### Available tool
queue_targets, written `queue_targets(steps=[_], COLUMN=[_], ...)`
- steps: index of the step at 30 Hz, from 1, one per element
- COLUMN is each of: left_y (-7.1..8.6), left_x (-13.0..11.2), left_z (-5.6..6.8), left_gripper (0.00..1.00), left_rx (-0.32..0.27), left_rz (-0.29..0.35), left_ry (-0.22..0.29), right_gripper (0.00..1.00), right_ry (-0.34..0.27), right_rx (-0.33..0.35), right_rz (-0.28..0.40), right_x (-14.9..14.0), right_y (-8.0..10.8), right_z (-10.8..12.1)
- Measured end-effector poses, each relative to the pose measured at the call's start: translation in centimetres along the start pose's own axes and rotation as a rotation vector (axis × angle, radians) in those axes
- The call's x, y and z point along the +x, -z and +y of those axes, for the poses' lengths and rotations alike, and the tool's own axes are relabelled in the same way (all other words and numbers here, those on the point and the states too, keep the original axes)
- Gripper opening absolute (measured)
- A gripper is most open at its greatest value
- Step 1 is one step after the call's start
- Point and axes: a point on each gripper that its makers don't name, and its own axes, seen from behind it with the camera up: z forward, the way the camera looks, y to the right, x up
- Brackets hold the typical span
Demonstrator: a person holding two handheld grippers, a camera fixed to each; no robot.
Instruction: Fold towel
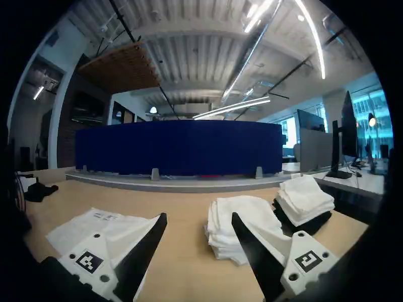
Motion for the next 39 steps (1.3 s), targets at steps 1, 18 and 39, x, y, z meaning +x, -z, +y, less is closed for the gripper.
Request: queue_targets(steps=[1, 18, 39], left_y=[0.03, 0.15, 0.26], left_x=[0.03, -0.03, -0.26], left_z=[0.01, 0.02, -0.26], left_gripper=[0.95, 0.95, 0.95], left_rx=[0.0, 0.0, 0.016], left_rz=[0.0, 0.0, -0.002], left_ry=[0.0, 0.0, -0.001], right_gripper=[1.0, 1.0, 1.0], right_ry=[0.0, 0.0, 0.002], right_rx=[0.0, 0.0, 0.009], right_rz=[0.0, 0.0, -0.001], right_x=[0.01, -0.03, 0.1], right_y=[-0.01, -0.05, 0.13], right_z=[0.0, -0.01, -0.23])
